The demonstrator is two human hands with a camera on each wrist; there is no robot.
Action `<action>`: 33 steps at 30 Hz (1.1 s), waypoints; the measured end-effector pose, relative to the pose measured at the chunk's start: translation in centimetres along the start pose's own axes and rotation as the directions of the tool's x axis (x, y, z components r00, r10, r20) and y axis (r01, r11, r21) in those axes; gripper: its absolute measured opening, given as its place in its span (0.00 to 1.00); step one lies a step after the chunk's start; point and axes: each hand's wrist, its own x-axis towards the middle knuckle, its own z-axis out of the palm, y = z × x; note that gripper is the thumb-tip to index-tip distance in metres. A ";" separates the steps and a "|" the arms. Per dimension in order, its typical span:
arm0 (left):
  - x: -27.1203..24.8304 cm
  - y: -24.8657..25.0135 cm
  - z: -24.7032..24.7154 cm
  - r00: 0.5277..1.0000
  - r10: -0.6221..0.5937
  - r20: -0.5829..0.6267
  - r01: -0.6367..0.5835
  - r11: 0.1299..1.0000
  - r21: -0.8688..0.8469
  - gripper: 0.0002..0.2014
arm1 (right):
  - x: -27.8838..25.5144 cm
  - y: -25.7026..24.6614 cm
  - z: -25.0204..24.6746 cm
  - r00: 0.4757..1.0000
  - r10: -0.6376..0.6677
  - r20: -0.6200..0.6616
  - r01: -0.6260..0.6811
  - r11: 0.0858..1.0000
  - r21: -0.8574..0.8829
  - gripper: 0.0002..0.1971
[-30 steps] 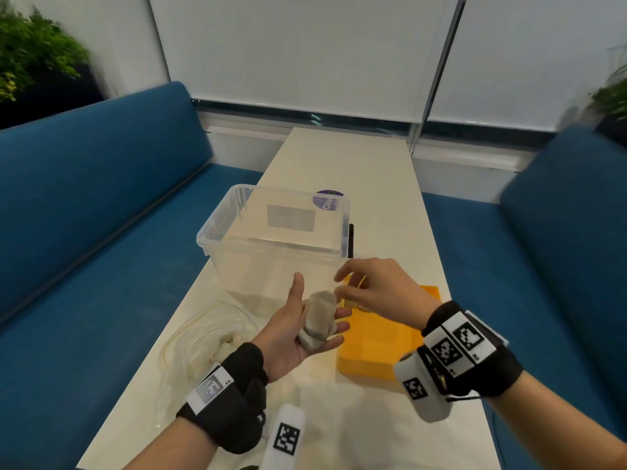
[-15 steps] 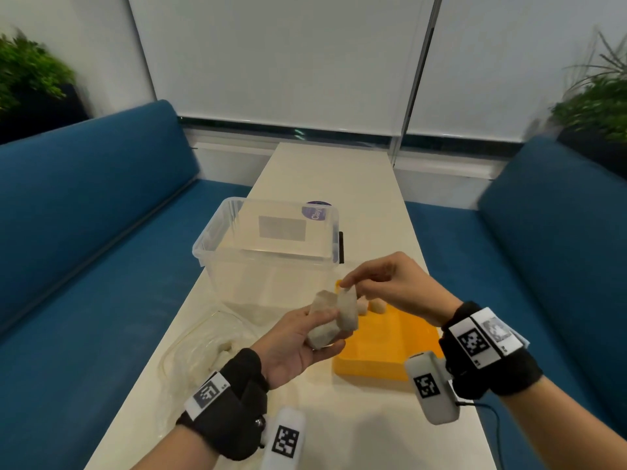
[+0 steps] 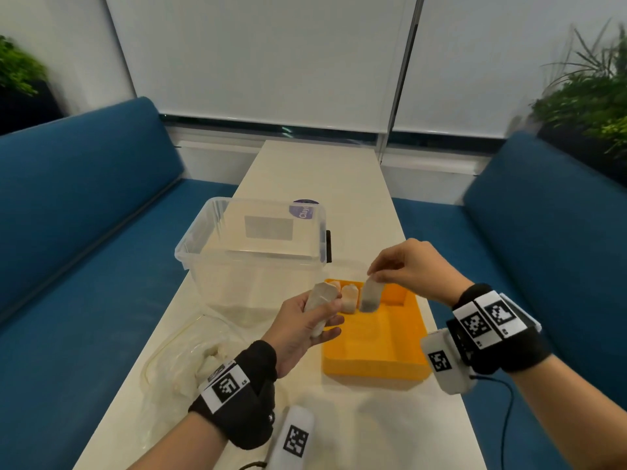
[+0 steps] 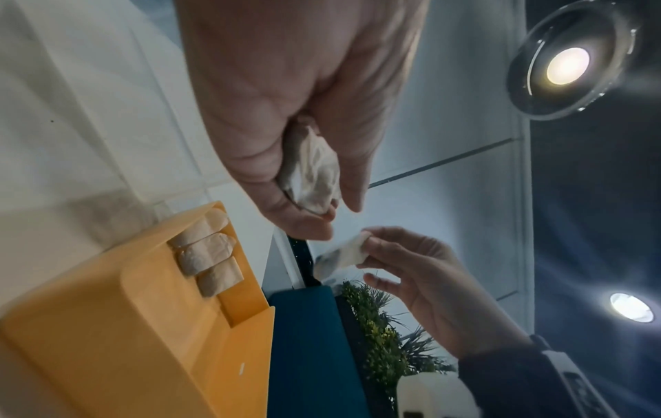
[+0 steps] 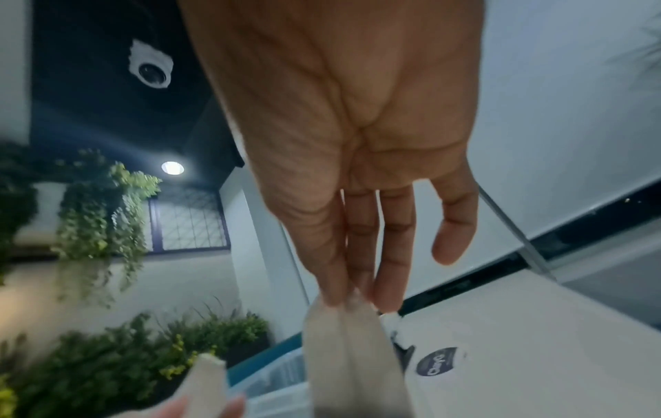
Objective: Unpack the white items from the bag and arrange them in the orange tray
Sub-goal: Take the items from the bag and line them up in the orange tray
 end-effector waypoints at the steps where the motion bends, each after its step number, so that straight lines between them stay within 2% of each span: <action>1: 0.2 0.0 0.0 1.000 -0.015 -0.012 0.015 1.000 -0.020 0.18 | 0.6 0.7 -0.1 0.999 0.021 -0.026 -0.022 0.999 -0.038 0.05; 4: 0.6 -0.1 -0.1 0.999 -0.039 -0.036 0.038 0.999 -0.039 0.18 | 2.4 3.2 0.0 0.994 0.086 -0.068 -0.096 0.984 -0.149 0.05; 9: 1.2 -0.6 -0.7 0.996 -0.063 -0.067 0.062 0.998 -0.018 0.16 | 4.7 6.9 2.2 0.972 0.234 0.003 -0.216 0.901 -0.376 0.07; 14: 1.6 -1.0 -1.5 0.992 -0.066 -0.106 0.065 0.998 -0.012 0.16 | 5.8 8.9 5.0 0.921 0.341 0.188 -0.174 0.793 -0.583 0.06; 16: 1.7 -1.1 -1.8 0.990 -0.063 -0.124 0.061 0.998 -0.016 0.16 | 6.2 9.4 5.9 0.908 0.358 0.217 -0.152 0.765 -0.626 0.07; 25: 1.4 -1.4 -3.0 0.981 -0.064 -0.181 0.057 0.998 -0.041 0.14 | 8.5 10.5 7.6 0.946 0.319 0.060 -0.176 0.661 -0.730 0.11; 33: 1.4 -1.5 -2.6 0.981 -0.074 -0.179 0.073 0.997 -0.014 0.14 | 8.9 10.6 8.1 0.953 0.301 0.035 -0.168 0.619 -0.767 0.11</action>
